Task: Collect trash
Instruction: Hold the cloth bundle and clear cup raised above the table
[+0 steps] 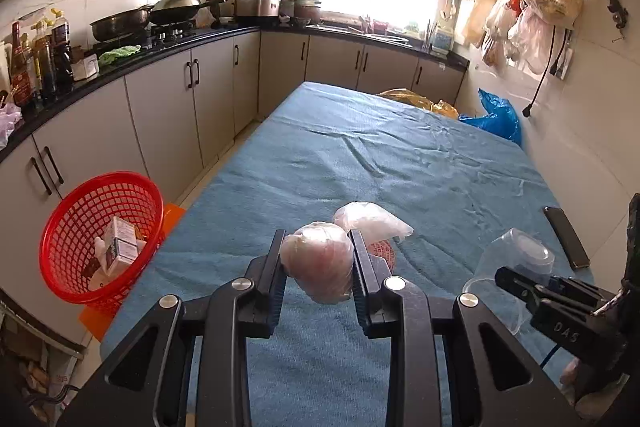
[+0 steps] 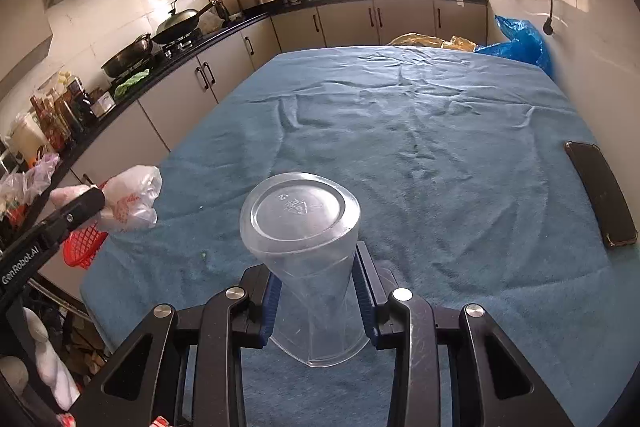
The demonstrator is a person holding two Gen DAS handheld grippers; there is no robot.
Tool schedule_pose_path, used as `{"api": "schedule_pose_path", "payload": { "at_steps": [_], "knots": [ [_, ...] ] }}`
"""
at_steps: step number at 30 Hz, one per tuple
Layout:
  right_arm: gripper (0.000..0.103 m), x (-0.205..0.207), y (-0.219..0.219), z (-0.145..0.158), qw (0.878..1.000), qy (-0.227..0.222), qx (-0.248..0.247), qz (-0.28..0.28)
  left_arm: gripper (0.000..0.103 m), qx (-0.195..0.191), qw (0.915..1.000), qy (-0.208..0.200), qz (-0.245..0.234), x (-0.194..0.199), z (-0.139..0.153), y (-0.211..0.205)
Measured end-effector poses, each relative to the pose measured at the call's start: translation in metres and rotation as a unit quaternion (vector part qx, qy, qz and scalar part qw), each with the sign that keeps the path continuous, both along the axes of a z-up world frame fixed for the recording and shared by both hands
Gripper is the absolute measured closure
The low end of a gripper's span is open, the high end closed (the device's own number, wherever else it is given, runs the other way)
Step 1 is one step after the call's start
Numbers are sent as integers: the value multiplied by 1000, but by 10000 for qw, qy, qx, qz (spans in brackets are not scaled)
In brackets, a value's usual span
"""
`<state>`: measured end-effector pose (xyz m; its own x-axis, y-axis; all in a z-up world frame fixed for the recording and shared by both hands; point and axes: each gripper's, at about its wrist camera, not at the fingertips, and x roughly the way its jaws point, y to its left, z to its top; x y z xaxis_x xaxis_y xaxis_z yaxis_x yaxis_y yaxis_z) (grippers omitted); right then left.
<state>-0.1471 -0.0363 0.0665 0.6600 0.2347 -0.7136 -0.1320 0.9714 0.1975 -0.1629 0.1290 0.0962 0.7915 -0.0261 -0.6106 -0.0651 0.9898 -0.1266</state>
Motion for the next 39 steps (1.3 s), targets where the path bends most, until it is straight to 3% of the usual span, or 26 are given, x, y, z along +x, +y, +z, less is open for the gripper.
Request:
{"api": "schedule_pose_path", "payload": {
  "at_steps": [19,39],
  "knots": [
    [65,-4,21,-5,9994,-48,-332,-20,75,-68,9997,186,162,-5,-13,15],
    [65,-3,17,-9,9987,-143,-476,-121,75,-170,9989,443,-53,8,-29,8]
  ]
}}
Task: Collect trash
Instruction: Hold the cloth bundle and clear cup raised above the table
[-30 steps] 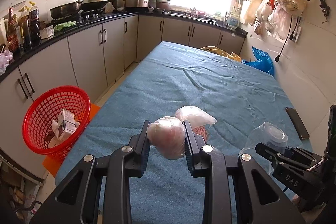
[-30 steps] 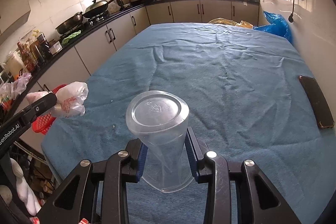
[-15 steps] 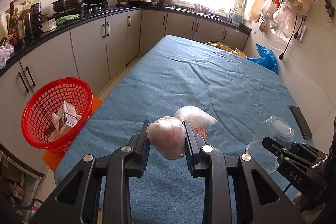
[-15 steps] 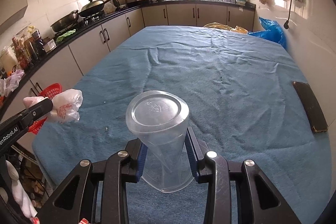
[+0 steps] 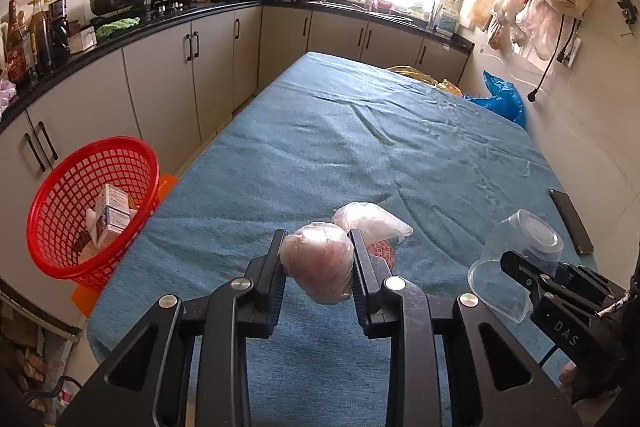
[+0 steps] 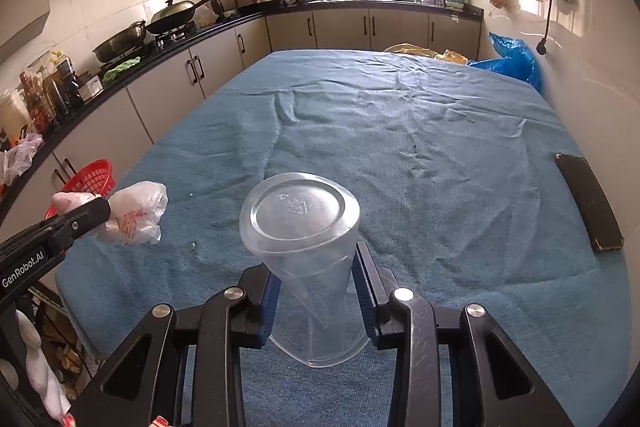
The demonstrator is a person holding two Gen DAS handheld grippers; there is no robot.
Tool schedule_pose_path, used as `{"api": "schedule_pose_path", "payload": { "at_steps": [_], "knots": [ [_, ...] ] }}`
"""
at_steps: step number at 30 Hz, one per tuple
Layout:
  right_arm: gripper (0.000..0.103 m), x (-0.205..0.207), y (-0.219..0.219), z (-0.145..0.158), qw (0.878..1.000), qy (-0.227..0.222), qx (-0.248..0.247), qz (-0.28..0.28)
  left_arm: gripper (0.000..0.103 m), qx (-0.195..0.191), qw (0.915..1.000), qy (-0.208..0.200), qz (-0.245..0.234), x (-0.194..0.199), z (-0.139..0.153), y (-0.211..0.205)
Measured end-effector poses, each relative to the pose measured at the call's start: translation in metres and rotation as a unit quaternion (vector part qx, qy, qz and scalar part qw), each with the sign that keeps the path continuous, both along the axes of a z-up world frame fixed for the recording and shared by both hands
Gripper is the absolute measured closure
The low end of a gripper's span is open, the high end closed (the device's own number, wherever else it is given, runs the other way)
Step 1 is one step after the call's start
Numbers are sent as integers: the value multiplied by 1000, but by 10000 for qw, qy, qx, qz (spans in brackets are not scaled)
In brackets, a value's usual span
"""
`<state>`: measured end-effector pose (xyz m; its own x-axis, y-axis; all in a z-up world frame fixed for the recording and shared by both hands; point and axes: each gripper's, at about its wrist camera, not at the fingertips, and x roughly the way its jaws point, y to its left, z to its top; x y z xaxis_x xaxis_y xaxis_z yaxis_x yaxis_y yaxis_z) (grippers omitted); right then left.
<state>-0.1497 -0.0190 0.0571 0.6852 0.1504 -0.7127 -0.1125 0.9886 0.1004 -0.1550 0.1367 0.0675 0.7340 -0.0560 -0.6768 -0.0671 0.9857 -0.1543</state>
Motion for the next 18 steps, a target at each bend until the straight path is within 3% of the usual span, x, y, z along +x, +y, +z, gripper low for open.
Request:
{"api": "schedule_pose_path", "payload": {
  "at_steps": [18],
  "knots": [
    [65,7,-7,-6,9999,77,90,-78,75,-307,9989,216,-282,12,-12,-7]
  ]
}}
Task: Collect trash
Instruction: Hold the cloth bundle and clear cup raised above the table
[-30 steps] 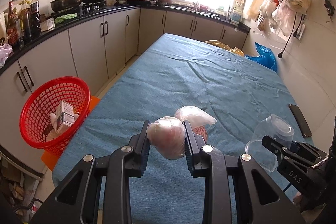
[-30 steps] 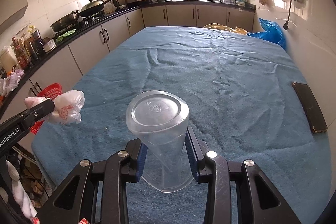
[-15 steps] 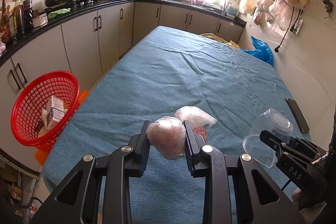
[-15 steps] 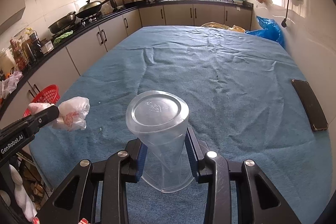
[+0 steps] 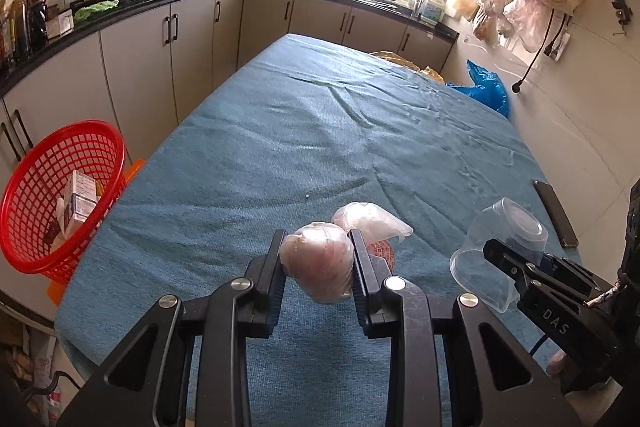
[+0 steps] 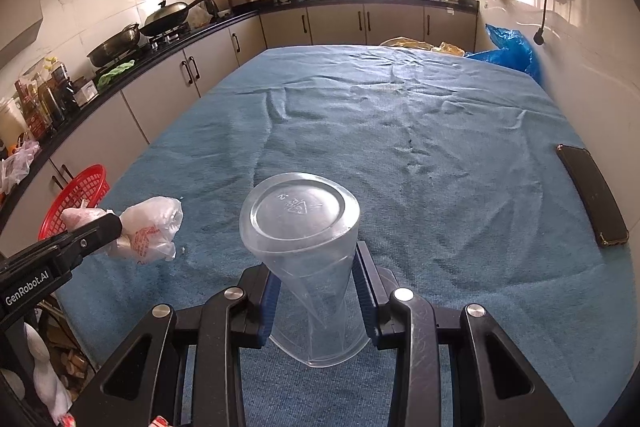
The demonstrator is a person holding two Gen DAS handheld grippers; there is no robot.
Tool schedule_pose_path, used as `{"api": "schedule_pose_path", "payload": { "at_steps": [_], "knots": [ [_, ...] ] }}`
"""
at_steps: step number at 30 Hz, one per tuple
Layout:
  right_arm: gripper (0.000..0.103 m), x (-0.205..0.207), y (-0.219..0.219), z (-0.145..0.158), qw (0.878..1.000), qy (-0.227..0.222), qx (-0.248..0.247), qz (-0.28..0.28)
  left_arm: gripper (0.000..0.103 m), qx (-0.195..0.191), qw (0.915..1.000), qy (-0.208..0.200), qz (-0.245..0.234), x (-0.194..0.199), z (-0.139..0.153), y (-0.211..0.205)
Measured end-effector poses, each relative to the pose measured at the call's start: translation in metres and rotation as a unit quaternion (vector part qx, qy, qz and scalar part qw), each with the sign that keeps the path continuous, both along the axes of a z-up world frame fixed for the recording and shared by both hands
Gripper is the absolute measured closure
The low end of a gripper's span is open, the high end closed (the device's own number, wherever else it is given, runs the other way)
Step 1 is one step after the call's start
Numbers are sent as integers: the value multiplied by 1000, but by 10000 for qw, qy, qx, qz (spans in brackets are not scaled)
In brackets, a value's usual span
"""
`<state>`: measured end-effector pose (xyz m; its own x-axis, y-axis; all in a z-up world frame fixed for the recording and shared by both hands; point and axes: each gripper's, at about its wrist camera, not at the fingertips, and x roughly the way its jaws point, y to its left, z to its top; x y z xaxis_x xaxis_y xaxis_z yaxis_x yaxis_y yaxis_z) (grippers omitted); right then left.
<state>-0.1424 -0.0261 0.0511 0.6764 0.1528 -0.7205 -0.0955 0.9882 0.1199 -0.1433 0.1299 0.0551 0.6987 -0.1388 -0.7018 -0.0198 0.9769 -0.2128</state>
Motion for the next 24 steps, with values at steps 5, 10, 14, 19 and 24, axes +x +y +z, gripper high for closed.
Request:
{"api": "schedule_pose_path", "payload": {
  "at_steps": [5,10,14,19,24],
  "knots": [
    [65,0,1,1,10000,0,-22,21,75,-15,10000,1,1,0,0,1],
    [65,-1,4,1,10000,-10,-44,42,75,-20,10000,0,0,0,0,1],
    [65,-2,6,1,10000,-8,-69,65,75,-25,10000,-18,4,0,1,1],
    [65,-3,9,1,9999,-6,-90,97,75,-52,10000,-53,11,-3,3,2],
    [65,-4,12,1,9999,0,-103,115,75,-81,9999,-73,27,-5,5,5]
  ]
}}
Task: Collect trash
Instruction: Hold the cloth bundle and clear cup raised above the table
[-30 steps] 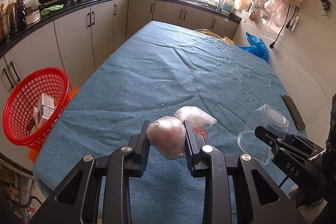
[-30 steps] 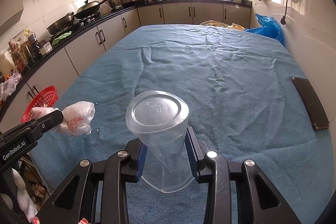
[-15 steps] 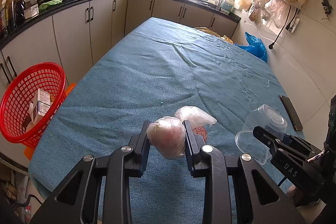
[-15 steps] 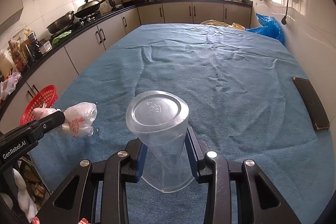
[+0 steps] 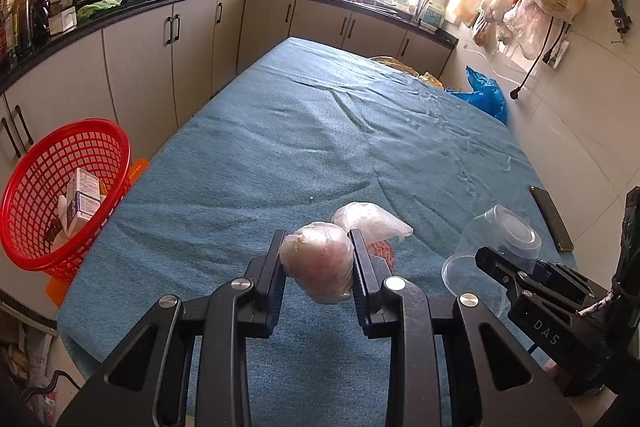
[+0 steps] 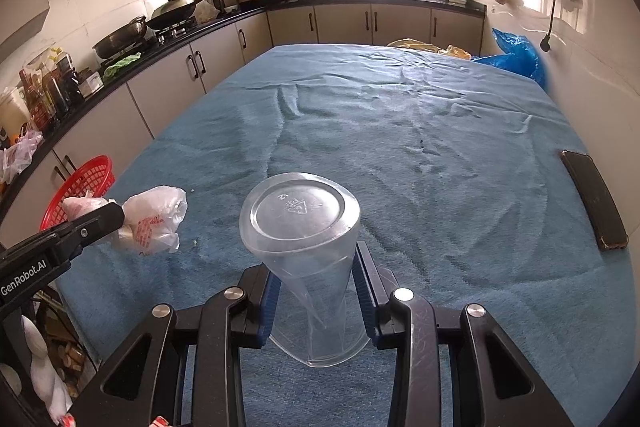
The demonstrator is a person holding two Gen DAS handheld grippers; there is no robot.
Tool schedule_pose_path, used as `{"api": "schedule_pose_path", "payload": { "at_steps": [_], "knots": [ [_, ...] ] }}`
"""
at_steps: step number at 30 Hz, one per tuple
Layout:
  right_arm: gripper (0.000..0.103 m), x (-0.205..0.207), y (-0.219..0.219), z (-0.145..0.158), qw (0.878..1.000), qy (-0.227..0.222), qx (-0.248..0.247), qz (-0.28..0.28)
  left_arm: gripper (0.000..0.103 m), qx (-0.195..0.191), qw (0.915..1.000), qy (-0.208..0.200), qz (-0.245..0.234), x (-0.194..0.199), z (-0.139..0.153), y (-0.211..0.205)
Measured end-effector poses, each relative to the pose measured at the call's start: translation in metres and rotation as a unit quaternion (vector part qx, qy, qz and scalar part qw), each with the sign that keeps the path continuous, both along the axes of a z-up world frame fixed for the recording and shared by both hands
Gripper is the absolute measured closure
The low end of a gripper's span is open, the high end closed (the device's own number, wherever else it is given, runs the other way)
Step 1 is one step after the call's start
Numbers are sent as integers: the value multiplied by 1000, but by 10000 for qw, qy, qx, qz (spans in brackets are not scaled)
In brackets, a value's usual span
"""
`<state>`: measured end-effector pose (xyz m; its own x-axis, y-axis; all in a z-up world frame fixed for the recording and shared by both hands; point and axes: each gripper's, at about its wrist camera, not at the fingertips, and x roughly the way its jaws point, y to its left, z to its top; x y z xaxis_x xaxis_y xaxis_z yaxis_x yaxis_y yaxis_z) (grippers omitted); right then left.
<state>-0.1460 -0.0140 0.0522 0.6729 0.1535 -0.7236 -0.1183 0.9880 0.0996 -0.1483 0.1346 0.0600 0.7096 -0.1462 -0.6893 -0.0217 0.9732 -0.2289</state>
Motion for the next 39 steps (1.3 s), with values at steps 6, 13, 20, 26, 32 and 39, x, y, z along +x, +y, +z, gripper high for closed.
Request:
{"api": "schedule_pose_path", "payload": {
  "at_steps": [6,13,20,26,32,39],
  "knots": [
    [65,-2,5,1,10000,-8,-39,49,75,-34,10000,-35,33,-3,2,4],
    [65,-3,15,9,9998,-68,-89,143,75,-68,9999,-95,82,-5,6,11],
    [65,0,28,19,9994,-168,-106,282,75,-145,9995,-155,235,-8,12,27],
    [65,4,43,21,9988,-168,-128,440,75,-150,9989,-235,390,-11,17,41],
    [65,7,56,22,9982,-140,-125,571,75,-120,9981,-244,544,-10,19,59],
    [65,13,70,21,9973,-79,-93,724,75,29,9972,-263,698,-13,22,78]
  ]
}}
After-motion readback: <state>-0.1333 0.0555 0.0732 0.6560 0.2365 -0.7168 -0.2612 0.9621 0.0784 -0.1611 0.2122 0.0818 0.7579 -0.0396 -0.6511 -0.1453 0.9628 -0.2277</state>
